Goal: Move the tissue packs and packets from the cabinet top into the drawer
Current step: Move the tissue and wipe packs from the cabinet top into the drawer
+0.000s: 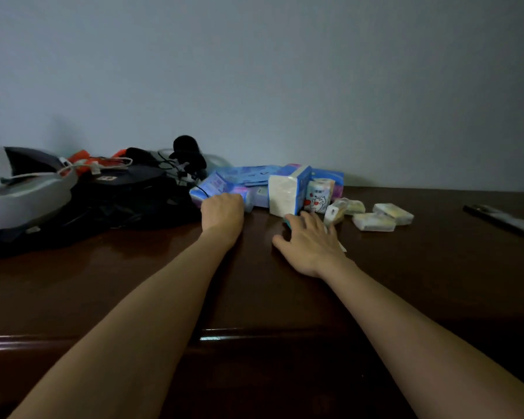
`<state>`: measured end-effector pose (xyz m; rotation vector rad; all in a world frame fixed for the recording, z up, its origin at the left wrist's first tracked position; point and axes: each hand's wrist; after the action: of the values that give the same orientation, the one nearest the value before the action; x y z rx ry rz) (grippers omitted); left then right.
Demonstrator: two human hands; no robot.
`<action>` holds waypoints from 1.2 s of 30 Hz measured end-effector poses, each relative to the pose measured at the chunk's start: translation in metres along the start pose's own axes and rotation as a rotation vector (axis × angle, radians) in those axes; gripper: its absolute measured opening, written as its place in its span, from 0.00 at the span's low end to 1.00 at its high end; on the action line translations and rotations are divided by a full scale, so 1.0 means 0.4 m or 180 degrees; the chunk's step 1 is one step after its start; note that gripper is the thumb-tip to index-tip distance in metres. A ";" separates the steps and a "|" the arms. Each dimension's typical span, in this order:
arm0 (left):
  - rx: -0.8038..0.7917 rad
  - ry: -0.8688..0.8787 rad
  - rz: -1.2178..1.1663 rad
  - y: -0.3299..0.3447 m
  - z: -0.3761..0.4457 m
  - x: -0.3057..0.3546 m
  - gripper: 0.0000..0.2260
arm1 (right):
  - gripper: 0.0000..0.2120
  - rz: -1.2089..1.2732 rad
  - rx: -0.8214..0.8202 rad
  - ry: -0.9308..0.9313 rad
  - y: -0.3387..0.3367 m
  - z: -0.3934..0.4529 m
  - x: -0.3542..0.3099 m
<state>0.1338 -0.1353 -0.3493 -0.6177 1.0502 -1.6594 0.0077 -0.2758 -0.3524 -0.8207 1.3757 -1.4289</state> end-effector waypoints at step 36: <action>-0.2398 -0.4561 -0.6961 0.224 -1.334 -0.021 0.16 | 0.27 0.3810 -0.3437 0.1382 0.692 -0.945 0.071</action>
<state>-0.2497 0.0457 -0.6856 -3.4481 -0.7309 -1.1536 -0.3032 -0.1497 -0.6806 -0.1092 2.3931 0.1701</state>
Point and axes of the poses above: each hand's wrist, its own z-axis towards the middle knuckle, its own y-axis out of the palm, x = y × z
